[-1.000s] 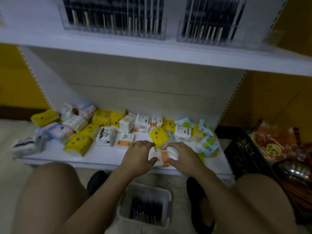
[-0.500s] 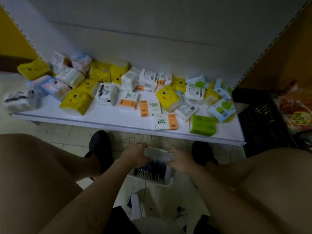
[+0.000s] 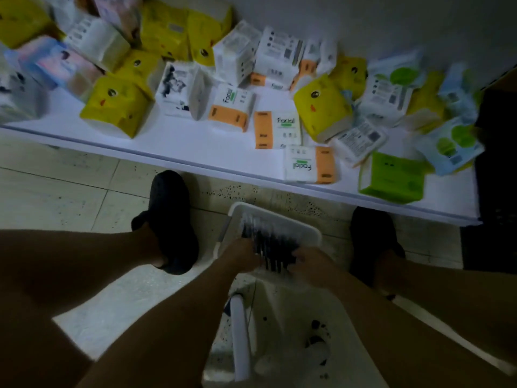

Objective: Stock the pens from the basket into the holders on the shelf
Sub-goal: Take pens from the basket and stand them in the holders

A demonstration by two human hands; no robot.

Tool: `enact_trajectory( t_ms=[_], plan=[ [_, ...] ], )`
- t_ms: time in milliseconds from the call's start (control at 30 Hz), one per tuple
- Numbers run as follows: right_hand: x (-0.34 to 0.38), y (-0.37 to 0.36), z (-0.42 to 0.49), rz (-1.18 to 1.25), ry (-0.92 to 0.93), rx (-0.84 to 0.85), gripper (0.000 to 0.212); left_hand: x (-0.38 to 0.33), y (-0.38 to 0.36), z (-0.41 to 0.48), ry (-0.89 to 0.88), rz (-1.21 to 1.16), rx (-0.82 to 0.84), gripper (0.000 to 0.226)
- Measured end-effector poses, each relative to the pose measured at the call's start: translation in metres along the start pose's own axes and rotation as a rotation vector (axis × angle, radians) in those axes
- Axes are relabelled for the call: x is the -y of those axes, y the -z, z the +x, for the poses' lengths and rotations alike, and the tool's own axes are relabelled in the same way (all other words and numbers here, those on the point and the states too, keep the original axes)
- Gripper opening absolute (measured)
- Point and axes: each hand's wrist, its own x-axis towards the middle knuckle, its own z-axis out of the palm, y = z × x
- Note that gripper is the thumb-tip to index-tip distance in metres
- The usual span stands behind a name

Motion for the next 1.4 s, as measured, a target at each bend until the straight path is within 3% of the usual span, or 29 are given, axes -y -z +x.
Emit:
enact_trajectory(
  t_ms=[100,300,500,700,967,1200,1267,1400],
  plan=[
    [-0.005,-0.013,0.008,0.057,-0.025,0.057,0.02,0.008,-0.007,0.026,0.06,-0.058,0.059,0.038],
    [-0.012,-0.012,0.025,0.147,-0.029,0.099,0.026,0.026,-0.02,0.059,0.111,-0.184,0.078,0.048],
    [-0.001,-0.023,0.039,-0.04,0.012,0.052,0.038,0.04,-0.03,0.068,0.13,-0.238,0.075,0.056],
    [0.004,-0.013,0.046,0.175,-0.103,0.016,0.035,0.044,-0.017,0.061,0.121,-0.226,0.0,0.027],
    [-0.002,-0.021,0.06,0.058,-0.172,0.015,0.034,0.04,-0.012,0.03,0.122,-0.319,-0.221,0.015],
    [0.0,-0.034,0.079,-0.016,-0.226,0.039,0.019,0.028,0.001,-0.007,0.118,-0.46,-0.168,0.02],
    [0.0,-0.037,0.083,0.029,-0.246,0.039,0.022,0.024,0.009,-0.016,0.123,-0.485,-0.13,0.031],
    [0.0,-0.036,0.09,0.017,-0.282,0.09,0.023,0.014,0.023,-0.03,0.086,-0.633,-0.04,0.096]
  ],
)
